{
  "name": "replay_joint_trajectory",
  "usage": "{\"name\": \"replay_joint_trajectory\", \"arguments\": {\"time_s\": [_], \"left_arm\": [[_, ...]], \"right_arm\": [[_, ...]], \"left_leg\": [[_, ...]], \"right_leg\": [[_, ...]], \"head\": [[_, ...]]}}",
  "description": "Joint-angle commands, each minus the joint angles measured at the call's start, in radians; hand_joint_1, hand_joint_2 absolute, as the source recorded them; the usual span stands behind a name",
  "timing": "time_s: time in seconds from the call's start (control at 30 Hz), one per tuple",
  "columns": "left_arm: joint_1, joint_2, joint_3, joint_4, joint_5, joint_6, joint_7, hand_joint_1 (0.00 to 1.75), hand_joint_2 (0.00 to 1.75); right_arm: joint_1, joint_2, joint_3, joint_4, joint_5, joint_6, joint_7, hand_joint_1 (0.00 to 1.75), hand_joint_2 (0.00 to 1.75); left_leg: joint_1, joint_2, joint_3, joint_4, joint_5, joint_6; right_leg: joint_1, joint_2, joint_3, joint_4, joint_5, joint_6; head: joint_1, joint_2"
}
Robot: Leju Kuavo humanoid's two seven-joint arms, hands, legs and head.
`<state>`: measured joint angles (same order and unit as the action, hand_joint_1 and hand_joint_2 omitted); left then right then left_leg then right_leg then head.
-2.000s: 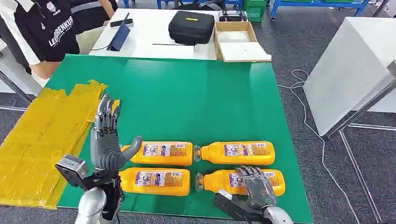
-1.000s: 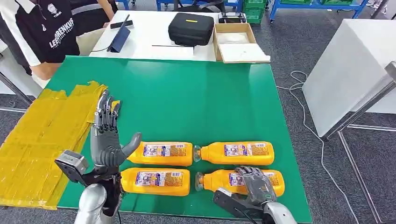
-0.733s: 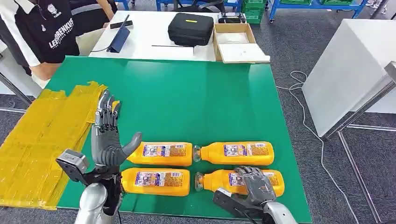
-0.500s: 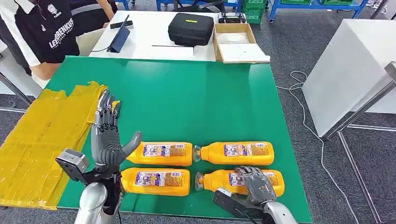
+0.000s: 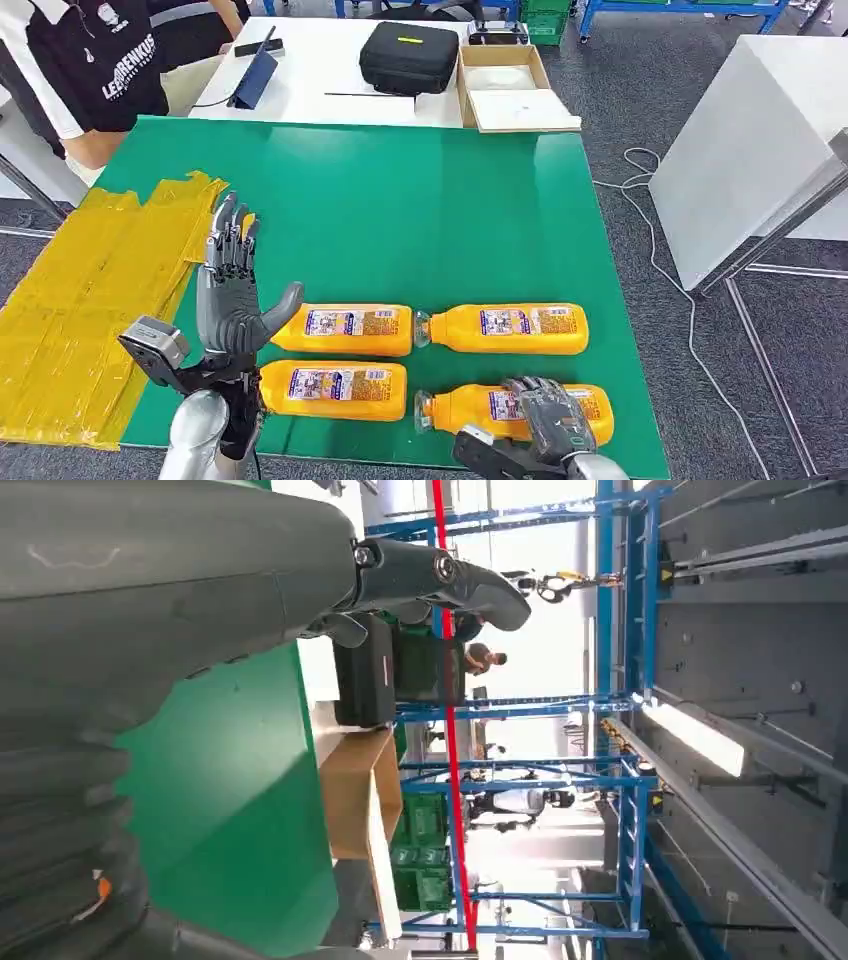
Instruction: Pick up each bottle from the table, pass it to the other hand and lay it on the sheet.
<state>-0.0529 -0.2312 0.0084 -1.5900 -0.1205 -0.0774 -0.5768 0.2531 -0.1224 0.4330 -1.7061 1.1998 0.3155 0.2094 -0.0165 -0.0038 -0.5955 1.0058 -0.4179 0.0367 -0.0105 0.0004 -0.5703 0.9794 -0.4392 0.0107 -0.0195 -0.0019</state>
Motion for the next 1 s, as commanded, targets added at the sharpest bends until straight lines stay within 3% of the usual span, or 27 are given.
{"name": "replay_joint_trajectory", "arguments": {"time_s": [0.03,0.27,0.43,0.67,0.8,0.87,0.93,1.0], "left_arm": [[-0.022,0.003,0.033,0.056,0.006,-0.011,0.009,0.0,1.75],[-0.016,0.001,0.043,0.049,0.007,-0.013,0.009,0.0,1.75],[-0.028,0.0,0.057,0.073,0.011,-0.03,0.013,0.0,1.75],[-0.072,0.006,0.076,0.159,0.015,-0.04,0.004,0.0,1.75],[-0.079,0.002,0.077,0.18,0.011,-0.044,0.001,0.0,1.75],[-0.095,-0.002,0.043,0.199,-0.019,-0.05,0.003,0.0,1.75],[-0.108,-0.009,0.005,0.209,-0.044,-0.041,0.012,0.0,1.75],[-0.111,-0.012,-0.006,0.211,-0.05,-0.031,0.016,0.0,1.75]], "right_arm": [[0.042,0.019,0.0,-0.197,0.023,0.004,0.013,1.75,1.75],[0.046,0.022,-0.004,-0.232,0.047,-0.033,0.007,1.75,1.75],[0.054,0.069,-0.031,-0.354,0.102,-0.029,0.019,1.75,1.75],[0.067,0.132,-0.074,-0.447,0.217,-0.108,0.0,1.75,1.75],[0.061,0.2,-0.15,-0.464,0.14,-0.24,-0.063,1.75,1.75],[0.058,0.271,-0.248,-0.436,0.02,-0.405,-0.141,1.75,1.75],[0.051,0.275,-0.298,-0.381,-0.124,-0.488,-0.238,1.75,1.75],[0.053,0.269,-0.312,-0.347,-0.142,-0.516,-0.264,1.75,1.75]], "left_leg": [[0.0,0.0,-0.002,0.0,0.0,-0.002],[0.001,0.0,-0.003,0.0,-0.001,-0.003],[0.0,0.0,-0.004,0.0,0.0,-0.002],[0.0,-0.001,-0.004,0.0,0.0,-0.003],[0.002,0.0,-0.003,0.0,-0.001,-0.005],[0.001,-0.001,-0.004,0.0,-0.001,-0.005],[0.001,-0.003,-0.005,0.0,0.001,-0.002],[0.001,-0.003,-0.005,0.0,0.0,-0.002]], "right_leg": [[0.0,0.0,-0.002,0.0,0.0,-0.001],[0.001,0.0,-0.003,-0.001,0.0,-0.001],[0.0,0.0,-0.005,0.001,-0.001,-0.001],[0.0,-0.002,-0.004,0.0,-0.001,-0.001],[0.001,-0.001,-0.003,-0.001,-0.001,-0.001],[0.001,-0.001,-0.004,0.0,-0.001,-0.001],[0.001,-0.003,-0.005,-0.001,0.0,-0.001],[0.001,-0.003,-0.004,-0.002,0.0,0.0]], "head": [[0.0,0.0],[0.0,0.0],[0.0,0.0],[0.0,0.0],[0.0,0.0],[0.0,0.0],[0.0,0.0],[0.0,0.0]]}}
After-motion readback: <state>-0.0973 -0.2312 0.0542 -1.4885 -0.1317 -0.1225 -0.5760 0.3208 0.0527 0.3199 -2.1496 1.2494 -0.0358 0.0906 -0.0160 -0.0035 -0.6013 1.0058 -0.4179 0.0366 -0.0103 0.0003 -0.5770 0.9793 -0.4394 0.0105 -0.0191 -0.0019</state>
